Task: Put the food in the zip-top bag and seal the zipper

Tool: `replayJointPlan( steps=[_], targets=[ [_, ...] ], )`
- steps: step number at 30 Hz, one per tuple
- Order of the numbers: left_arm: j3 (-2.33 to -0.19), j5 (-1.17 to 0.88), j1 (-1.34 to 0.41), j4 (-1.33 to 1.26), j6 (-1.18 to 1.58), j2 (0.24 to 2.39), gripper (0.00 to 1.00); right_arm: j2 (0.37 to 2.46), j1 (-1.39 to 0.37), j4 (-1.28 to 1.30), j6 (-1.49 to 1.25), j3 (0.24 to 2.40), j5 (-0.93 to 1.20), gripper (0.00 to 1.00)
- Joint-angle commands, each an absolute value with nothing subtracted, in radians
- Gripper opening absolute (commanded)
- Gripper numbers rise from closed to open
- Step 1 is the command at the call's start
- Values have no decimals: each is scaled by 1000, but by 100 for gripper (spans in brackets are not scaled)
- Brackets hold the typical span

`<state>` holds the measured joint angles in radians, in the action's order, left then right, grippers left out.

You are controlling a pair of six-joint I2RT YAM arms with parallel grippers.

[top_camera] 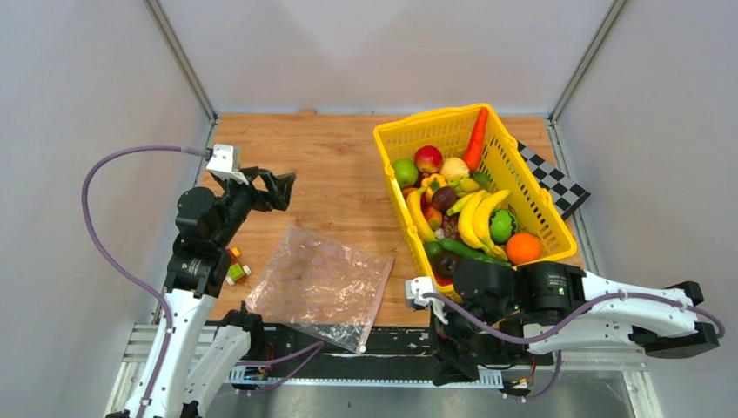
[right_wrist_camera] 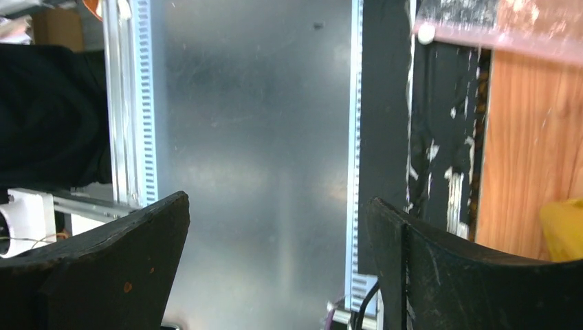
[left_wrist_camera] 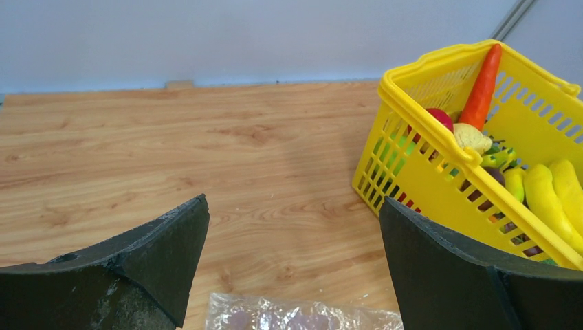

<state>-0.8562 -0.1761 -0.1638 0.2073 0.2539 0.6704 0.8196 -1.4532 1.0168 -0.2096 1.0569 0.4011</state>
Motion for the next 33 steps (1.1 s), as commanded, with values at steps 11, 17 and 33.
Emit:
replayJointPlan(
  steps=[11, 17, 33],
  targets=[
    [-864, -242, -158, 178, 226, 693, 100, 755, -1471, 1307, -372, 1091, -345, 100],
    [-843, -310, -159, 147, 272, 726, 100, 764, -1349, 1314, -434, 1144, -472, 100],
    [-837, -419, -161, 266, 265, 855, 100, 833, -757, 904, -279, 1038, -294, 100]
  ],
)
